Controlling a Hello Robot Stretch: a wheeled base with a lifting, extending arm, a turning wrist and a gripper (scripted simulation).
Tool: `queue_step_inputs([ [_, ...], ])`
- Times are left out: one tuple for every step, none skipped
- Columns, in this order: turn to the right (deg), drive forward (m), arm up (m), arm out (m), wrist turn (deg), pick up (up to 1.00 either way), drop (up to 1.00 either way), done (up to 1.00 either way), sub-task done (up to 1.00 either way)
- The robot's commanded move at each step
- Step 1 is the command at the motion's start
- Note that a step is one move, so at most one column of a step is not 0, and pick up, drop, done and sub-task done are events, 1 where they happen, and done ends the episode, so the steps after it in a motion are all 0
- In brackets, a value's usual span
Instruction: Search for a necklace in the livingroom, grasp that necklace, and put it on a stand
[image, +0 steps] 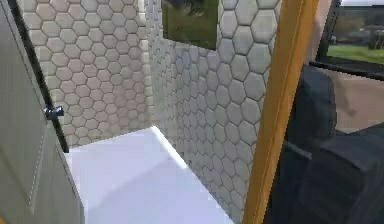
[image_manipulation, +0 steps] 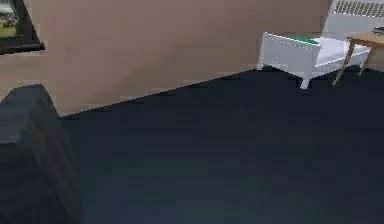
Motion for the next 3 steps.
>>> queue_step_inputs([
  [45.0,0.00,0.00,0.00,0.0,0.00,0.00,0.00,0.00],
  [45.0,0.00,0.00,0.00,0.0,0.00,0.00,0.00,0.00],
  [45.0,0.00,0.00,0.00,0.0,0.00,0.00,0.00,0.00],
])
